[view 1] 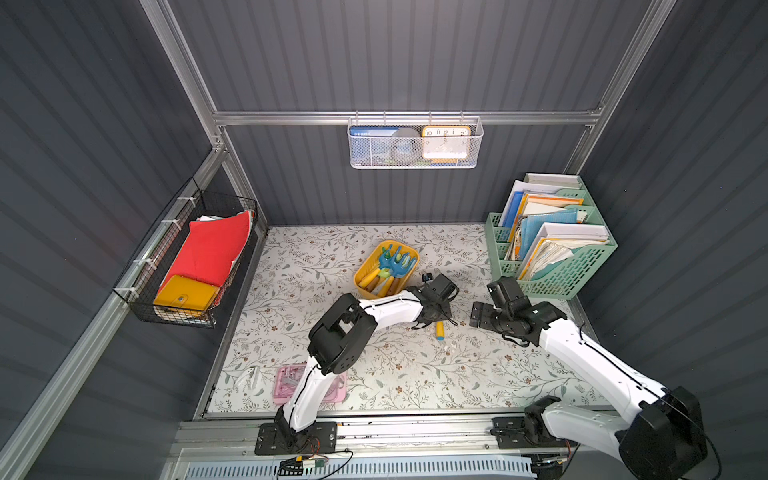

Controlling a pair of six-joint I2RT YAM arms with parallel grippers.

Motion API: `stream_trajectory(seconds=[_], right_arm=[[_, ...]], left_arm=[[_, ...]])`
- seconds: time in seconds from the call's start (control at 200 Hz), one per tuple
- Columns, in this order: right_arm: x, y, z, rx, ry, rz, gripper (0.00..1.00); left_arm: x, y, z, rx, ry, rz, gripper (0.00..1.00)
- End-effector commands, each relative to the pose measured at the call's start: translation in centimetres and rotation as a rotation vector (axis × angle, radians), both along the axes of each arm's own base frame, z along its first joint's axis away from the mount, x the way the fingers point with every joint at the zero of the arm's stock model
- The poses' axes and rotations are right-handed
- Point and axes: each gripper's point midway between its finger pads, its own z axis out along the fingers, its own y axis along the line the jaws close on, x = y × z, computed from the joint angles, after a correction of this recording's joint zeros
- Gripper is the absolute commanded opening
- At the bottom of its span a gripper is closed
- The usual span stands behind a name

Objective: Take the hand rake out of the storage box
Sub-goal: Place the rake at the center of the board.

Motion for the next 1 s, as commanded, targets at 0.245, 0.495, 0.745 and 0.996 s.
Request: stream_trajectory(seconds=[0.245, 0.495, 0.745, 0.996], right_arm=[[-0.2, 0.1, -0.6, -0.001, 0.022, 0.011, 0.97], [-0.3, 0.8, -1.1, 0.020, 0.046, 0.039, 0.97], [-0.1, 1.2, -1.1, 0.037, 0.051, 0.045, 0.96], [0.1, 1.7, -0.9, 0.046, 0.052, 0.056, 0.96]], left_arm=[[2.6, 3.6, 6.4, 0.098, -0.122, 0.025, 0.46], [6.9, 10.5, 11.5, 0.168, -0.229, 0.100, 0.48], [9.3, 16.8, 11.6, 0.376, -0.250, 0.110, 0.45], [9.3, 18.7, 9.3, 0.568, -0.219, 0.034, 0.44]])
